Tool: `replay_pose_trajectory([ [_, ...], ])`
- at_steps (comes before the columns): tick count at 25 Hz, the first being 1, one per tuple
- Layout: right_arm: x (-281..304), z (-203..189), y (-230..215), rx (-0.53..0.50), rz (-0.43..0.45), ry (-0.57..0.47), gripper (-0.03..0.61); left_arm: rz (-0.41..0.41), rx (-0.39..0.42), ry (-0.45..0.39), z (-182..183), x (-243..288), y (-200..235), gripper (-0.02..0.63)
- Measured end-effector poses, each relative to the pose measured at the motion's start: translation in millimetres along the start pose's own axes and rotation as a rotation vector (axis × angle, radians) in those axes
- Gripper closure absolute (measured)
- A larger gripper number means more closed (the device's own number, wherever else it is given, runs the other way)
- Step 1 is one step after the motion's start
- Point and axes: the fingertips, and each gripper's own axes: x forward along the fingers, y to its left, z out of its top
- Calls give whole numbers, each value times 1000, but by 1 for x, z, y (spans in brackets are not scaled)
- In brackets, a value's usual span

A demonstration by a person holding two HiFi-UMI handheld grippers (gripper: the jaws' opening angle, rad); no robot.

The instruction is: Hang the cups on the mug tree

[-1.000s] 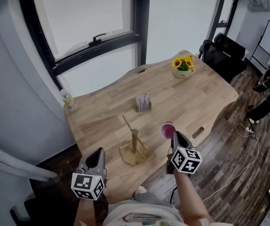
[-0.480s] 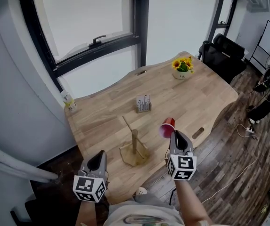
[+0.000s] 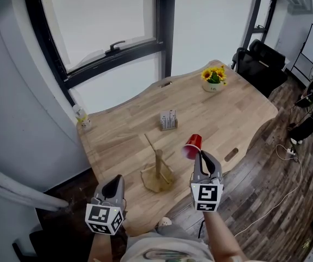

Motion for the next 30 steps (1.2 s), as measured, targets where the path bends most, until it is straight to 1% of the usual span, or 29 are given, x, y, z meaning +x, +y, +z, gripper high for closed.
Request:
replay_pose_trajectory([
  [7, 5, 3, 12, -77, 18, -7, 561, 4, -3, 0, -1, 0, 3, 611],
  [18, 15, 1, 24, -146, 33, 0, 561, 17, -6, 3, -3, 0, 7, 611],
  [25, 15, 3, 37, -199, 67, -9, 560, 19, -8, 6, -4, -2, 8, 611],
  [30, 10, 5, 45, -249, 83, -35, 560, 20, -9, 7, -5, -1, 9, 611],
])
